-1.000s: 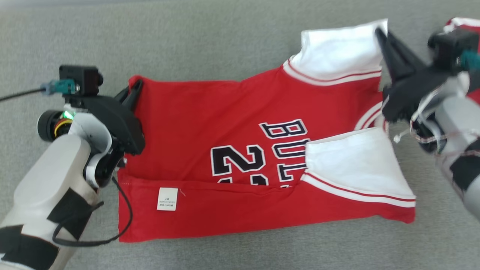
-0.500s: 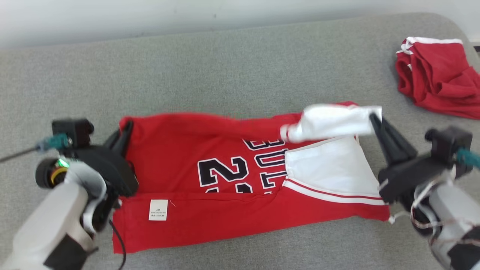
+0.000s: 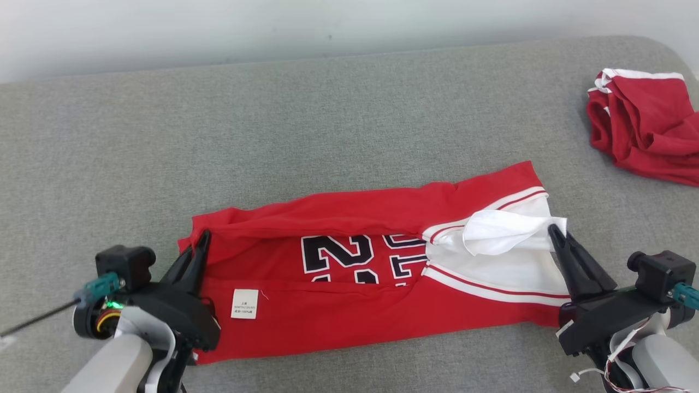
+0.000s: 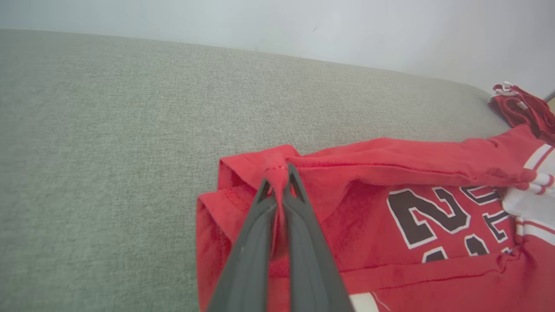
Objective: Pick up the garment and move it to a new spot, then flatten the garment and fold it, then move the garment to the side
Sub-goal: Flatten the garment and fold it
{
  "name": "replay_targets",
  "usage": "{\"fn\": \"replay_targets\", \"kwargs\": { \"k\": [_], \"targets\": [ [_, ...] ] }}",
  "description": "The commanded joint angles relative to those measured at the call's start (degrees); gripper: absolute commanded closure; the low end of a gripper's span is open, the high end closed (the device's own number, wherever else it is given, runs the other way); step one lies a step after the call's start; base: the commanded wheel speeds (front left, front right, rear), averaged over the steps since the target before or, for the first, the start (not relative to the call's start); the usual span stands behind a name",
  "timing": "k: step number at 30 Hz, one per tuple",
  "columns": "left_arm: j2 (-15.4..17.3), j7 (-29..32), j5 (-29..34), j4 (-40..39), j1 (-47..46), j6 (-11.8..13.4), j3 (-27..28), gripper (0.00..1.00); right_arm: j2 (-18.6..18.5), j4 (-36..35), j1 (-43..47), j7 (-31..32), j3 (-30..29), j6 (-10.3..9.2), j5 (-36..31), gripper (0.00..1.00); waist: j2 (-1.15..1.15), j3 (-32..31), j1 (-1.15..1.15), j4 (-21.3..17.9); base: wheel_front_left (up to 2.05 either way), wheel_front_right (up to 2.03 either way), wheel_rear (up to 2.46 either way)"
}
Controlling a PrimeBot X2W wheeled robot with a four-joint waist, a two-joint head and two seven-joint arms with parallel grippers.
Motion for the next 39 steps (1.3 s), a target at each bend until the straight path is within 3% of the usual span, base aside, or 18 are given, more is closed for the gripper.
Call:
{"fn": "replay_targets", "kwargs": {
  "k": [1,2,3,14,17,21,33,39],
  "targets": [
    [0.0,-1.1,0.6,-0.6,1.3,0.7,0.2,0.24,0.4,-0.7,1.3,0.4,-0.9,0.01,-0.5,0.00,0.00,-0.4,0.01,0.2,0.00,0.00,0.00],
    [0.0,-1.1,0.6,-0.6,1.3,0.7,0.2,0.24,0.4,-0.7,1.3,0.4,-0.9,0.01,-0.5,0.00,0.00,-0.4,0.01,0.2,0.00,0.00,0.00],
    [0.0,-1.6,0.8,-0.9,1.9,0.8,0.2,0.00,0.5,-0.9,1.6,0.8,-1.5,0.01,-0.9,0.00,0.00,-0.5,0.01,0.3,0.00,0.00,0.00],
    [-0.5,-6.3,2.4,-5.5,7.5,3.3,4.8,0.00,0.4,-2.2,3.6,4.1,-7.1,0.01,-2.0,0.00,0.00,-2.2,0.01,2.0,0.00,0.00,0.00],
    [-1.2,-6.5,6.6,-8.1,8.7,4.6,9.0,0.00,0.6,-0.4,2.4,5.9,-7.8,0.01,-2.7,0.00,0.00,-2.2,0.01,2.7,0.00,0.00,0.00],
    [-4.7,-6.5,14.0,-13.2,12.4,5.7,16.2,0.00,1.1,3.1,1.0,7.7,-8.3,0.01,-4.5,0.00,0.00,-2.0,0.01,3.9,0.00,0.00,0.00],
    [-14.7,-6.6,30.5,-17.3,20.9,0.3,29.5,0.00,3.5,14.5,-4.0,11.7,-5.8,0.01,-4.9,0.00,0.00,-2.2,0.01,6.2,0.00,0.00,0.00],
    [-19.1,-6.5,34.9,-17.4,23.5,-2.9,33.6,0.00,4.3,19.4,-5.5,13.2,-3.8,0.00,-4.1,0.00,0.00,-2.8,0.01,7.0,0.00,0.00,0.00]
  ]
}}
